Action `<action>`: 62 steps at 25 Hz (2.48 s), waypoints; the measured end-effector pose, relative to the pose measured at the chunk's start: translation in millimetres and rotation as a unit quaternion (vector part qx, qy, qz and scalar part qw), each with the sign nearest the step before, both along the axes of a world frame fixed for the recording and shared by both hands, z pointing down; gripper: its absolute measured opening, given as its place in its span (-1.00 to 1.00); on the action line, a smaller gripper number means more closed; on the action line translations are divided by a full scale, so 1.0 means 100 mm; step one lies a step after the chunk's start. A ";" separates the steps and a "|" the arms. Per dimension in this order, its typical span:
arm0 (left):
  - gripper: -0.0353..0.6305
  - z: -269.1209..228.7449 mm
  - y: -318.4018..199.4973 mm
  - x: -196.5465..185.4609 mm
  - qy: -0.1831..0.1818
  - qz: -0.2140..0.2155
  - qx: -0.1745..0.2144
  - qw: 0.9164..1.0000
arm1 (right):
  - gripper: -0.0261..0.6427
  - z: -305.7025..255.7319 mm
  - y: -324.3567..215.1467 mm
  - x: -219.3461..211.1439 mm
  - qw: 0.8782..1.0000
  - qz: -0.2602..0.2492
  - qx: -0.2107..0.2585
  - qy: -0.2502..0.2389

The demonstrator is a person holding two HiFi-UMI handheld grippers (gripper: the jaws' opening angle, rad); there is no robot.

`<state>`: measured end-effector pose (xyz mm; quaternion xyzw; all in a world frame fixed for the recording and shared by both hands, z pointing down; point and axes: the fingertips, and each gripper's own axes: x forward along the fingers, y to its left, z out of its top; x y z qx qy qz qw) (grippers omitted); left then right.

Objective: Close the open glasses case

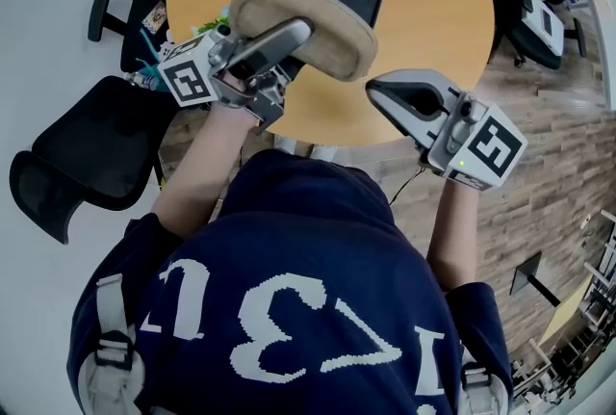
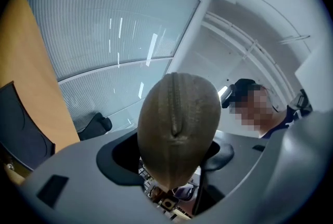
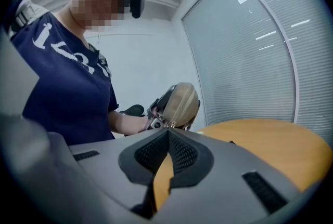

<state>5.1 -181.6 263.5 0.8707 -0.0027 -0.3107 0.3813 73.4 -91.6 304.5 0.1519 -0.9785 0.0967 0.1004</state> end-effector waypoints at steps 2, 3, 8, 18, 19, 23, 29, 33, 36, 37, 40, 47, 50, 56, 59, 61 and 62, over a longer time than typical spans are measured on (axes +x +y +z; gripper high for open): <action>-0.04 -0.03 -0.01 0.05 0.005 0.000 -0.002 1.000 | -0.86 0.08 0.01 -0.10 1.000 0.001 0.000 -0.001; -0.04 -0.04 0.00 0.08 0.003 0.002 0.000 1.000 | -0.86 0.13 0.01 -0.15 1.000 0.002 0.000 -0.001; -0.04 0.09 0.01 0.18 -0.029 0.001 0.001 1.000 | -0.85 0.32 0.00 -0.09 1.000 0.010 -0.023 0.013; -0.04 0.54 0.22 0.31 -0.173 0.024 0.066 0.982 | -0.22 0.08 -0.19 0.36 0.985 0.073 -0.073 -0.140; -0.04 0.56 0.28 0.34 -0.187 0.032 0.083 0.978 | -0.21 0.07 -0.20 0.30 0.987 0.071 -0.062 -0.131; -0.04 0.60 0.47 0.46 -0.215 0.069 0.132 0.965 | -0.13 0.26 -0.14 -0.06 0.997 0.022 -0.042 -0.065; -0.04 0.68 0.54 0.50 -0.233 0.090 0.121 0.961 | -0.14 0.47 -0.12 -0.14 0.997 0.019 -0.067 -0.029; -0.04 0.81 0.51 0.47 -0.262 0.086 0.129 0.953 | -0.19 0.49 -0.18 0.03 0.995 0.035 -0.084 -0.034; -0.04 0.97 0.44 0.32 -0.288 0.076 0.123 0.947 | -0.21 0.59 -0.23 0.09 0.996 0.051 -0.068 0.005; -0.04 1.02 0.40 0.27 -0.295 0.067 0.115 0.946 | -0.22 0.63 -0.26 0.13 0.996 0.063 -0.062 0.013; -0.24 1.18 0.27 0.11 -0.322 0.040 0.089 0.942 | -0.22 0.78 -0.34 0.25 0.993 0.102 -0.057 0.026; -0.32 1.38 0.28 0.05 -0.369 0.036 0.085 0.925 | -0.23 1.07 -0.32 0.31 0.986 0.115 -0.114 -0.031; -0.56 1.39 0.23 -0.01 -0.382 0.014 0.088 0.920 | -0.23 1.19 -0.40 0.49 0.983 0.148 -0.112 -0.007; -0.80 1.53 0.13 -0.04 -0.396 -0.019 0.047 0.917 | -0.23 1.88 -0.52 0.54 0.952 0.174 -0.012 0.250; -0.81 1.55 0.18 -0.02 -0.392 -0.016 0.042 0.919 | -0.23 2.27 -0.56 0.53 0.917 0.177 0.044 0.353; -0.81 1.57 0.22 -0.01 -0.397 -0.014 0.046 0.917 | -0.23 2.43 -0.61 0.56 0.887 0.196 0.092 0.407; -0.81 1.58 0.23 0.00 -0.399 -0.013 0.047 0.916 | -0.23 2.47 -0.63 0.57 0.872 0.203 0.117 0.429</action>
